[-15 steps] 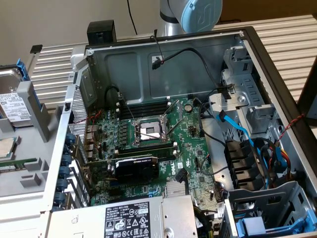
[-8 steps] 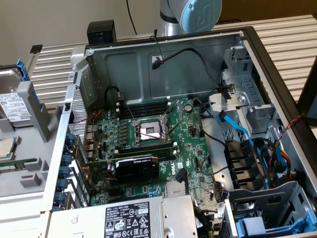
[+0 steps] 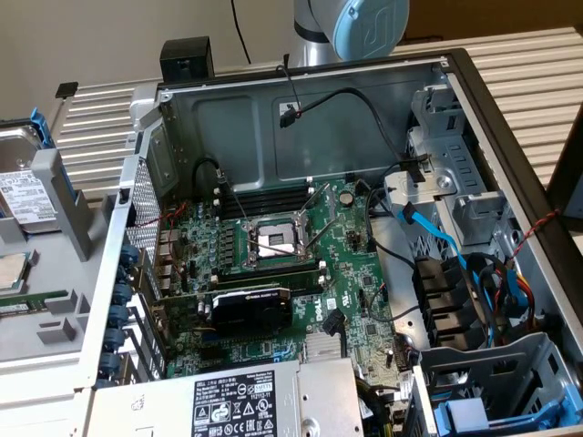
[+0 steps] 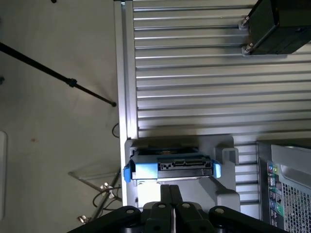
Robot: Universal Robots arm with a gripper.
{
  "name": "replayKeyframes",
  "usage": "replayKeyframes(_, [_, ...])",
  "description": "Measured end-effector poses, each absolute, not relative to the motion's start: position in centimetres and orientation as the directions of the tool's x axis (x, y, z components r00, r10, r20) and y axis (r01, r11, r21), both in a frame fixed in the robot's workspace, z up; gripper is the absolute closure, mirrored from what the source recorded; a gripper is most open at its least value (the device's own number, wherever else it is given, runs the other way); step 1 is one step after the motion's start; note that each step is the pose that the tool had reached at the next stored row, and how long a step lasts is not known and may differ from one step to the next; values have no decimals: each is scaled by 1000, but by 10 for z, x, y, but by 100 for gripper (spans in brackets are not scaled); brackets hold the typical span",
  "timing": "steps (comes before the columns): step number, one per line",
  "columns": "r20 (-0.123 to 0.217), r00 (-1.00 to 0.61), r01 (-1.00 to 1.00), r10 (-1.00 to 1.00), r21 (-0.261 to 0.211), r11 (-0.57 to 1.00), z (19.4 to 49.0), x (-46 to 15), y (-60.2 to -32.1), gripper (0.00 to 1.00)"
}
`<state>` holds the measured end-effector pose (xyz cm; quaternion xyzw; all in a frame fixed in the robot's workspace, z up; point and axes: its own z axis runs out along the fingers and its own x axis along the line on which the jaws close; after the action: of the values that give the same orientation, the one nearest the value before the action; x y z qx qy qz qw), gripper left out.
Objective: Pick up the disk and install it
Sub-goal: 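Pick up the disk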
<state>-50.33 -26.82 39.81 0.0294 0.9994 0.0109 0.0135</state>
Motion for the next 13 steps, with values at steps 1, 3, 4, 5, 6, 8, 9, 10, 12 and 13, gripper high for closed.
replayKeyframes(1, [-26, -998, 58, 59, 23, 998, 398, -503, -268, 89])
replayKeyframes(3, [-26, -998, 58, 59, 23, 998, 398, -503, -268, 89])
replayKeyframes(4, [-26, -998, 58, 59, 23, 998, 398, -503, -268, 89])
replayKeyframes(5, [-26, -998, 58, 59, 23, 998, 398, -503, -268, 89])
replayKeyframes(6, [-26, -998, 58, 59, 23, 998, 398, -503, -268, 89])
replayKeyframes(8, [-26, -998, 58, 59, 23, 998, 398, -503, -268, 89])
replayKeyframes(9, [-26, -998, 58, 59, 23, 998, 398, -503, -268, 89])
replayKeyframes(10, [-26, -998, 58, 59, 23, 998, 398, -503, -268, 89])
replayKeyframes(12, [-26, -998, 58, 59, 23, 998, 398, -503, -268, 89])
replayKeyframes(13, [-26, -998, 58, 58, 23, 998, 398, -503, -268, 89])
